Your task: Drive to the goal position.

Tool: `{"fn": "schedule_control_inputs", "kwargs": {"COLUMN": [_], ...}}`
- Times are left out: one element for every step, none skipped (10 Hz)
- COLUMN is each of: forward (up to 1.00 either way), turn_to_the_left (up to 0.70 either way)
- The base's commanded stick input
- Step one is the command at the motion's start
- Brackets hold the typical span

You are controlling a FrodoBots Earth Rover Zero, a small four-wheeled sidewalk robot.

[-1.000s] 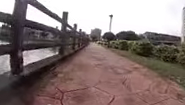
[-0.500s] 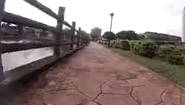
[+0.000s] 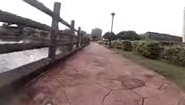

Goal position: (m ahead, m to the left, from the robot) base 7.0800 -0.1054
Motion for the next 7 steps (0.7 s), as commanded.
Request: {"fn": "schedule_control_inputs", "kwargs": {"forward": [0.7,0.7,0.7,0.7,0.7,0.7,0.7], "turn_to_the_left": [0.0,0.0,0.0,0.0,0.0,0.0,0.0]}}
